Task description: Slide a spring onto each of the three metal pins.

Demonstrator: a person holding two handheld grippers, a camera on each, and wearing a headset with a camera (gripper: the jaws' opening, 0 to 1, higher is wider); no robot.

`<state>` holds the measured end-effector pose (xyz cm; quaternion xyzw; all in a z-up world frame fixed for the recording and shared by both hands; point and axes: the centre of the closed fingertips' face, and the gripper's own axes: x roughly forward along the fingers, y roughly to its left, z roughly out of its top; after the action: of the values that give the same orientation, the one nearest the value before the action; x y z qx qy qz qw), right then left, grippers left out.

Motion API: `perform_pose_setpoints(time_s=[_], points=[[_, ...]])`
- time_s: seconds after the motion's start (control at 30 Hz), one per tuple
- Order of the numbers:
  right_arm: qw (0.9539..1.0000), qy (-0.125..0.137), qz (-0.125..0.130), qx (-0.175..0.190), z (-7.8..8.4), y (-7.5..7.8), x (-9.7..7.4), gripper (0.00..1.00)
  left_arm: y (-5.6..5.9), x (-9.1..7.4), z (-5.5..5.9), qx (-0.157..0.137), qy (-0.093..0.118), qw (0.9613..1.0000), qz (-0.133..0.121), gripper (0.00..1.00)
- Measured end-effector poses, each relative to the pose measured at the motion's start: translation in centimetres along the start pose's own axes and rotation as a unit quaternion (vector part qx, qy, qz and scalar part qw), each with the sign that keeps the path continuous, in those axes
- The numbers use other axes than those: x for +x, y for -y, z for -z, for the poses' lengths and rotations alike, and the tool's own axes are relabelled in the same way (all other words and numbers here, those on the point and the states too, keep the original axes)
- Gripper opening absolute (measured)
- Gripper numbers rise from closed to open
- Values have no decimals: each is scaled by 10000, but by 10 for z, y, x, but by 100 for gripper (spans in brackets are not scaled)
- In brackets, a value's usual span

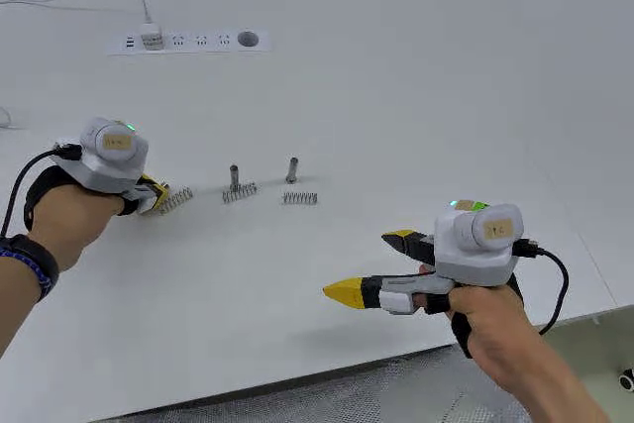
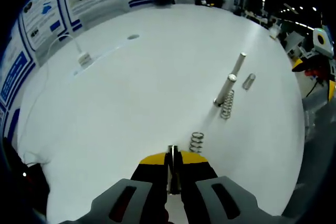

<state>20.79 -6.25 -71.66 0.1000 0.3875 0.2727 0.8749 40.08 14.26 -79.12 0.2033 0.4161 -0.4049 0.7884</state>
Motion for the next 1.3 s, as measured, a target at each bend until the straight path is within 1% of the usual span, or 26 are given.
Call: perform_pose_setpoints(time_s=[0.1,0.3,0.43,0.67,0.97,1.3], points=[[10000,15,-5,19,0,0,0,86,2,-3,-4,-144,114,9998,51,7],[10000,29,-27,18,-1,-1,1,86,5,-5,-10,-207,242,9994,107,7],[10000,44,-30,20,-1,-2,1,86,3,-7,-16,-256,378,9989,87,7],[10000,56,-7,43,1,-1,-1,86,2,-10,-23,-345,526,9980,71,7],[10000,58,-10,49,1,-1,0,86,1,-13,-24,-412,612,9973,24,7],[10000,66,-19,49,0,-1,0,86,-3,-22,-22,-532,704,9961,-55,7]])
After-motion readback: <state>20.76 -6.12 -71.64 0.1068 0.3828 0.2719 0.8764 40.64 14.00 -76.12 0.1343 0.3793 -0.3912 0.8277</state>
